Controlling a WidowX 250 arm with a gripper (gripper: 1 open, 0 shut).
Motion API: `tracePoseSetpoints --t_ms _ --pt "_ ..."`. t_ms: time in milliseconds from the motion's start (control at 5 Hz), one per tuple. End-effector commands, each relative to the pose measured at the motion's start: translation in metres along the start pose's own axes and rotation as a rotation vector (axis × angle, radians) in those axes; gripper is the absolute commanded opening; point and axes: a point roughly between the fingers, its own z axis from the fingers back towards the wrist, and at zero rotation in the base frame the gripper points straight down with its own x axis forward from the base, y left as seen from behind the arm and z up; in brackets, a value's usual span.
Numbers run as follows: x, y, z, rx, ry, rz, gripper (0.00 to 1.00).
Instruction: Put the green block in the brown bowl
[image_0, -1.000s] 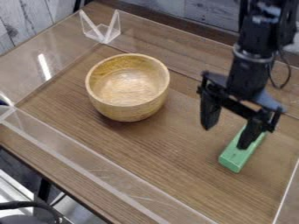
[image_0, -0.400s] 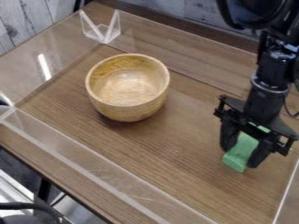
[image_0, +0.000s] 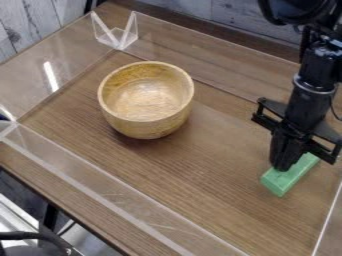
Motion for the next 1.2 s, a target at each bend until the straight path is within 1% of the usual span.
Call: tracePoseSetpoints --t_ms 0,600,1000 --pt "0.004 0.002 -0.009 -0.012 0.005 0.005 0.00" --pt "0.007 0.007 -0.032 -0.030 0.052 0.013 0.00" --pt "0.008 0.010 -0.042 -0.040 0.089 0.019 0.00"
